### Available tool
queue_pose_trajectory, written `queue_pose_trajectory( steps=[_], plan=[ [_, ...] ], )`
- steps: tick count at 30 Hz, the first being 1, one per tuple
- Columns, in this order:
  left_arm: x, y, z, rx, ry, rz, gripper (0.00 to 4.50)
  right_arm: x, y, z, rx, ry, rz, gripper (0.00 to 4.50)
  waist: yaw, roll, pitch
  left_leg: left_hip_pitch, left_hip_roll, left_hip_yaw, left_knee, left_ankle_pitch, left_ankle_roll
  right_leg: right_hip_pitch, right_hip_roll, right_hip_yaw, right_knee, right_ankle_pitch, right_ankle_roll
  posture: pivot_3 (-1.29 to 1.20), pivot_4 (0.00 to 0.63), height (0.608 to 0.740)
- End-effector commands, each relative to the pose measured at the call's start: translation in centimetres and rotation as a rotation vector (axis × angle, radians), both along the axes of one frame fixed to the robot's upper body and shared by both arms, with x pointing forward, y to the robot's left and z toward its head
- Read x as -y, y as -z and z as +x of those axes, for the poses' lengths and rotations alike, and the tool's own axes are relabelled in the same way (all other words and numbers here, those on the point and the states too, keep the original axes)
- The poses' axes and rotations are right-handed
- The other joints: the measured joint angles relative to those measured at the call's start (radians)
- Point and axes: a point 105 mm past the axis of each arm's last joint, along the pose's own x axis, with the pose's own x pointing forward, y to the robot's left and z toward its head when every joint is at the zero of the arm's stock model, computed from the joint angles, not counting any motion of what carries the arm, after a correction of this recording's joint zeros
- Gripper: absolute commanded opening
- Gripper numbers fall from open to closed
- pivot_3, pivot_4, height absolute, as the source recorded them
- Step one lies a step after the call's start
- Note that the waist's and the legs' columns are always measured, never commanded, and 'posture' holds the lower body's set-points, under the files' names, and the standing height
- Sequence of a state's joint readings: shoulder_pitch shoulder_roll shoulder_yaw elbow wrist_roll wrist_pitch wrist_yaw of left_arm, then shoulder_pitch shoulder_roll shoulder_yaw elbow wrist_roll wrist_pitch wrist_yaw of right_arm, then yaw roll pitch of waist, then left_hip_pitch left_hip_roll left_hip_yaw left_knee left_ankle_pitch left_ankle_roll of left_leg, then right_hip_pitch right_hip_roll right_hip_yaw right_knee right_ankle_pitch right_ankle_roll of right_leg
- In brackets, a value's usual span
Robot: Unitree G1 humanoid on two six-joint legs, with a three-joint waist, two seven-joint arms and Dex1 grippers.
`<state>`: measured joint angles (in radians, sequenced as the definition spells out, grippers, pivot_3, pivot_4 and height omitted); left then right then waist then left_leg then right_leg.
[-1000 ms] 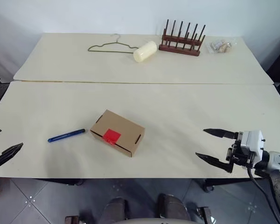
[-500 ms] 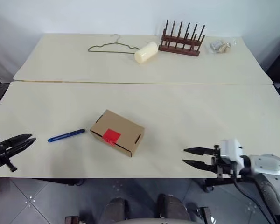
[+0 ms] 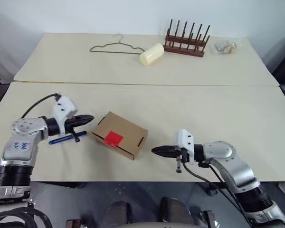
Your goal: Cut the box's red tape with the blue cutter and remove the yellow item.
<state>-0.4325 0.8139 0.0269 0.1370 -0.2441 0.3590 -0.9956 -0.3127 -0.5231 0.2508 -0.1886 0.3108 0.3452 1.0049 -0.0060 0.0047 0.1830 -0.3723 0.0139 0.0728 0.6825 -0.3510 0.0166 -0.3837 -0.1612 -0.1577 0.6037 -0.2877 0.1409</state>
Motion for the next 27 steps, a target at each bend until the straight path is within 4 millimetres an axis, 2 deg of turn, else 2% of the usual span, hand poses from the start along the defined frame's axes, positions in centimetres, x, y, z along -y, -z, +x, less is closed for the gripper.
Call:
queue_pose_trajectory(
  steps=[1,7,11,15,18,22,24,27],
  plan=[
    [1.6,-0.7,-1.8,-0.057,0.11,0.016,0.0,-0.6,-1.9,1.0,-0.007,0.046,0.064,0.02,-0.001,0.0,0.0,-0.001,0.0,0.0,0.0,0.0,0.0,-0.001,0.0,0.0,0.0,0.0,0.0,0.0,0.15,0.74],
    [5.8,-0.8,-3.9,-0.103,0.224,-0.064,0.0,0.0,-4.9,3.4,-0.093,0.178,0.183,0.02,0.009,0.0,0.0,-0.001,0.001,0.001,0.002,0.0,0.0,-0.002,0.0,0.002,0.001,0.0,0.0,0.0,0.15,0.74],
    [8.7,0.2,-4.8,-0.138,0.262,-0.102,0.0,1.9,-5.9,5.6,-0.072,0.269,0.17,0.02,0.011,0.0,0.0,-0.001,0.0,0.001,0.002,0.0,0.0,-0.002,-0.001,0.002,0.002,0.0,0.0,0.0,0.15,0.74],
    [9.9,0.3,-5.0,-0.149,0.239,-0.133,0.0,4.5,-5.9,8.7,0.025,0.408,0.094,0.02,0.004,0.0,0.0,-0.002,0.0,0.003,0.002,0.0,0.0,-0.003,-0.001,0.002,0.003,0.0,0.0,0.0,0.15,0.74],
    [8.8,-1.0,-5.7,-0.155,0.219,-0.165,0.0,7.7,-6.6,11.1,0.122,0.511,0.033,0.02,-0.001,0.0,0.0,-0.002,0.001,0.006,0.002,0.0,0.0,-0.006,-0.001,0.005,0.004,0.0,0.0,0.0,0.15,0.74],
    [6.1,-3.1,-7.2,-0.198,0.23,-0.164,0.0,10.4,-7.1,11.9,0.182,0.543,-0.039,0.02,-0.007,0.0,0.0,-0.003,0.001,0.006,0.001,0.0,0.0,-0.009,-0.001,0.008,0.005,0.0,-0.001,0.0,0.15,0.74],
    [4.5,-4.0,-7.4,-0.221,0.215,-0.155,0.0,11.4,-7.0,11.6,0.171,0.55,-0.063,0.02,-0.009,0.0,0.0,-0.003,0.001,0.006,0.001,0.0,0.0,-0.009,-0.001,0.008,0.005,0.0,-0.001,0.0,0.15,0.74],
    [1.8,-5.2,-5.1,-0.158,0.098,-0.116,0.0,11.2,-5.9,8.6,0.01,0.417,-0.117,0.02,0.006,0.0,0.0,-0.003,0.001,0.006,0.001,0.0,0.0,-0.008,-0.001,0.008,0.005,0.0,-0.001,0.0,0.15,0.74]
  ],
)
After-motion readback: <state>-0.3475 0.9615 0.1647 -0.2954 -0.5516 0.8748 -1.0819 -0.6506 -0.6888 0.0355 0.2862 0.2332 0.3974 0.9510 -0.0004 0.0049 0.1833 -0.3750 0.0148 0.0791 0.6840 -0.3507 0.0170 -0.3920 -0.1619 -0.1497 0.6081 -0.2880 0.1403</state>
